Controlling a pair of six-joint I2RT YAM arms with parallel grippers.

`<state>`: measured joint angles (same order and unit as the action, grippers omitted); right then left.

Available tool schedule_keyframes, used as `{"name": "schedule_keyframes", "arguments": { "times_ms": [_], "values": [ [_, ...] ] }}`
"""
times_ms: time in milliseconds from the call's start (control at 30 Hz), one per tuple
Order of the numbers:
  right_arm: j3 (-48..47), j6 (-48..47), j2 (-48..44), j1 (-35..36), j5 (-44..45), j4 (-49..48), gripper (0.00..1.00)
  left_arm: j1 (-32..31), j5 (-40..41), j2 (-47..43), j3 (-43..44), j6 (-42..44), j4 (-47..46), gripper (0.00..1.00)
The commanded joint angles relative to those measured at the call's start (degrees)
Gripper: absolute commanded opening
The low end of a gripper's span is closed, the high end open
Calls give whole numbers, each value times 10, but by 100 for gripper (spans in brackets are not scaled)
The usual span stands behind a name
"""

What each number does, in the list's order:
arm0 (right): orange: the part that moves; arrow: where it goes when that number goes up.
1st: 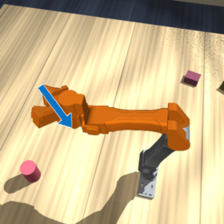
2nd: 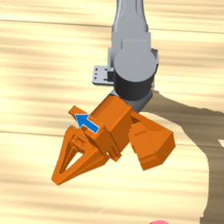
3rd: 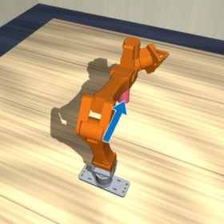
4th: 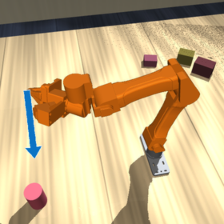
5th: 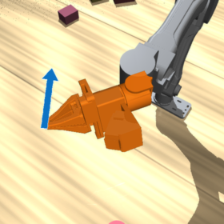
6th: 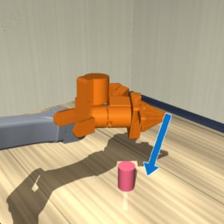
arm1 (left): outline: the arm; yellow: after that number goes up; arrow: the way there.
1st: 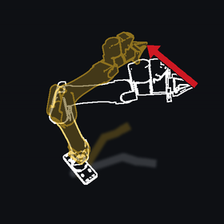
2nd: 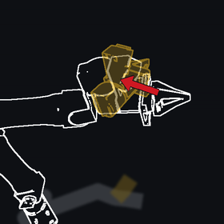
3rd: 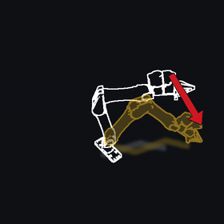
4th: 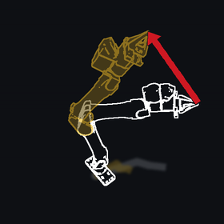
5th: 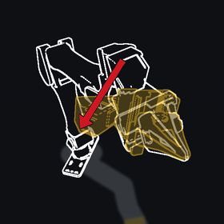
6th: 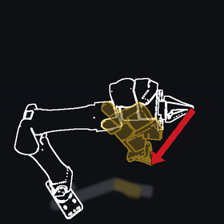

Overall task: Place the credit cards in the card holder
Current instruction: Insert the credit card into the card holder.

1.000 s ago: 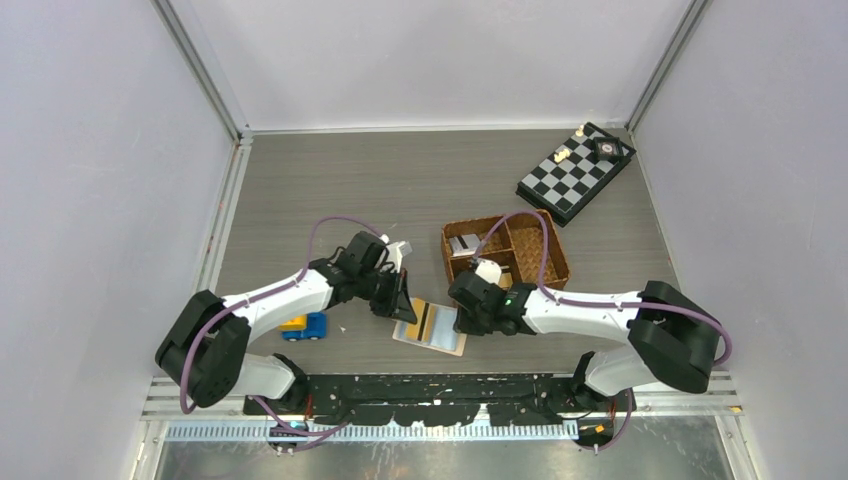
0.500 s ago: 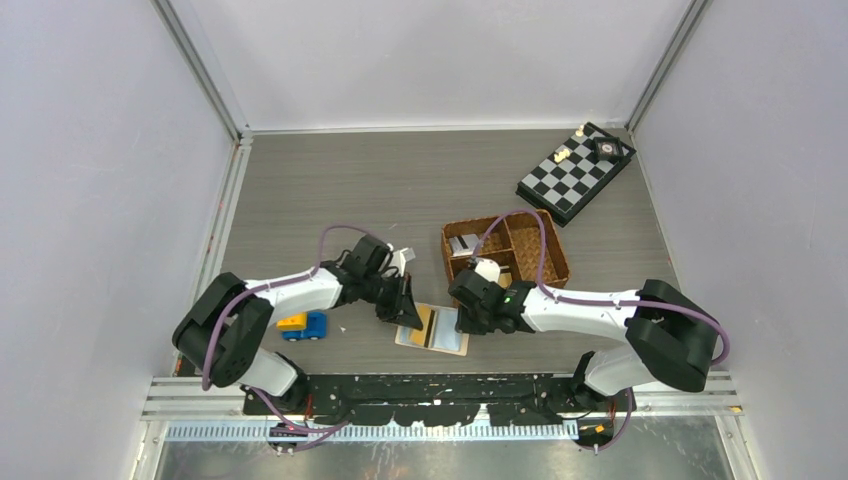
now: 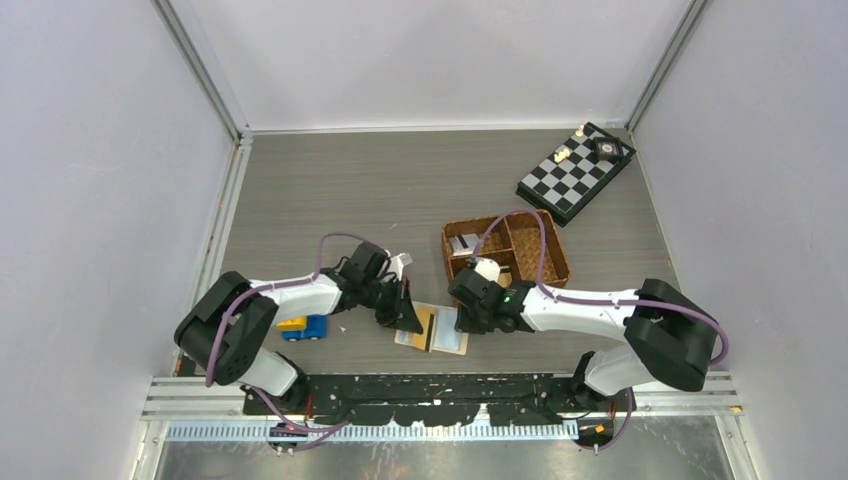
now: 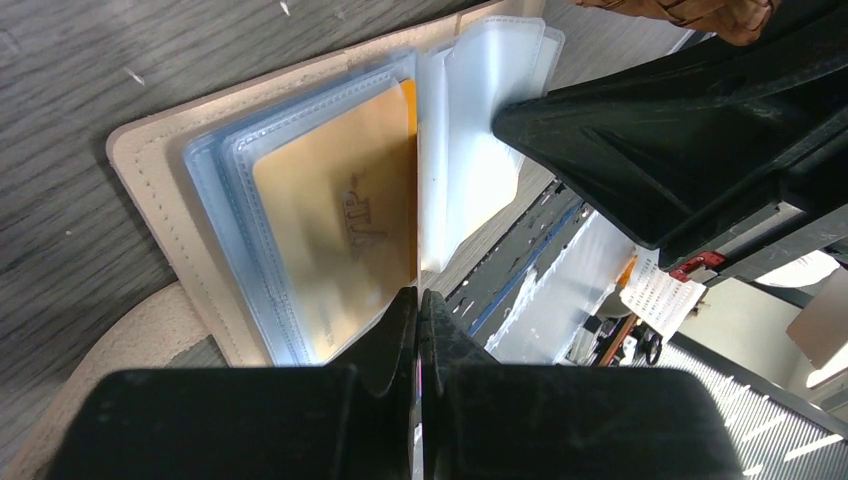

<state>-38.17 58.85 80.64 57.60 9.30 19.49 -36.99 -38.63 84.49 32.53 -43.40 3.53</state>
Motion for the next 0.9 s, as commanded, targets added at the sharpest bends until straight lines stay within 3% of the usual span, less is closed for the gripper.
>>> {"name": "schedule_keyframes", "arguments": {
  "times_ms": [0,300,867],
  "values": [
    [8,-2,25,-4,31,21,0,6,-17,-2,-3,-5,-33,0],
    [15,2,20,-5,32,22,0,12,-23,-35,8,-4,-14,0],
    [10,1,19,-5,29,31,0,12,-31,-7,1,6,-32,0]
  ]
}}
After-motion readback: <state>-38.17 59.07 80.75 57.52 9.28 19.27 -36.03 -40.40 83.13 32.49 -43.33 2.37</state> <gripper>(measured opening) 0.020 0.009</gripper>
